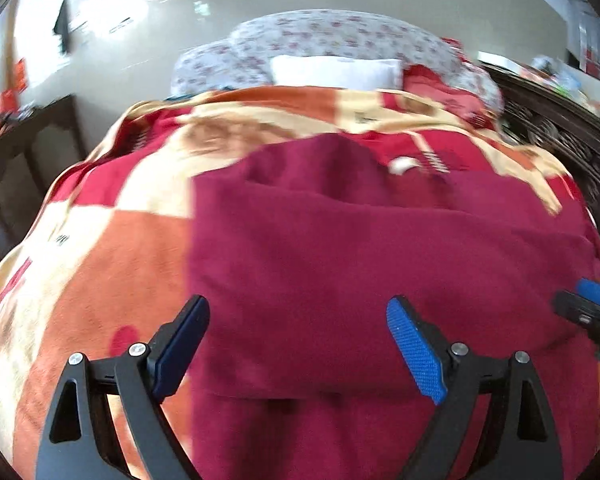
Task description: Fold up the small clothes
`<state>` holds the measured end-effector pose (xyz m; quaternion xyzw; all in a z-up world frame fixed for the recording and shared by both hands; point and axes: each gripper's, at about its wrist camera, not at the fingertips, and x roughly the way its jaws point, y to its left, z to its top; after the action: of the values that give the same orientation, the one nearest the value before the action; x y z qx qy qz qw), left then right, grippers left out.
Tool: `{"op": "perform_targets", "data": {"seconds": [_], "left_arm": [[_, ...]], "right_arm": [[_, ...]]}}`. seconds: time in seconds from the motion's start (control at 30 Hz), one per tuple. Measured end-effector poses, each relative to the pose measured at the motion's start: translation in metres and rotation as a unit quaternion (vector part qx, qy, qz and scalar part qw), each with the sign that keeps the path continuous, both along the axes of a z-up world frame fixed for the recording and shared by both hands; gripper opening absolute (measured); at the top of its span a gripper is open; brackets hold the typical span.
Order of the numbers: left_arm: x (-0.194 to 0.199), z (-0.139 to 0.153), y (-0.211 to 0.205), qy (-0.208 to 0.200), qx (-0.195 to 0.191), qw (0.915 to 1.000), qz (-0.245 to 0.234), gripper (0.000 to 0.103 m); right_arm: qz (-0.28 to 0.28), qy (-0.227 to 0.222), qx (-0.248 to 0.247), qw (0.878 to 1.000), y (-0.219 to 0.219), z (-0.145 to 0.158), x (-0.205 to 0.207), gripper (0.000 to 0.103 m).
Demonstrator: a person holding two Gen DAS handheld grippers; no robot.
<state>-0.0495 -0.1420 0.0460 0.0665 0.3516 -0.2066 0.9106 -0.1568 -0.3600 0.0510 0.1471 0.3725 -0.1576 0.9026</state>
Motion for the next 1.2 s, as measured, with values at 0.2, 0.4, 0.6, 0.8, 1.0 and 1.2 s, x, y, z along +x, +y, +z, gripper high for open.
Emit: {"op": "perform_targets", "data": {"seconds": [0.2,0.4,0.6,0.8,1.0,1.2], "left_arm": [[0.033,-0.017,0.036,0.040,0.007,0.9973,0.061,0.090],[0.042,-0.026,0.081,0.093,-0.060,0.9898,0.090,0.090],[0.022,-0.030,0.094,0.078,-0.052,0.9932,0.069,0.090],[0.027,-0.034,0.100,0.093,-0.071,0.9912,0.062,0.090],[0.030,-0.034,0.103,0.096,-0.078,0.9901,0.065,0.090],[0.029,-0.032,0.105,0.093,-0.085,0.9897,0.067,0.090]], "right_arm": [[0.064,-0.029,0.015,0.997,0.025,0.022,0.022,0.074],[0.202,-0.053,-0.007,0.978,0.080,0.044,0.097,0.074],[0.303,-0.038,-0.019,0.952,0.131,0.041,0.177,0.074],[0.335,0.004,-0.028,0.942,0.156,0.013,0.234,0.051],[0.351,0.007,-0.063,0.934,0.178,0.005,0.245,0.009],[0.274,-0.010,-0.068,0.959,0.166,-0.003,0.271,0.001]]}}
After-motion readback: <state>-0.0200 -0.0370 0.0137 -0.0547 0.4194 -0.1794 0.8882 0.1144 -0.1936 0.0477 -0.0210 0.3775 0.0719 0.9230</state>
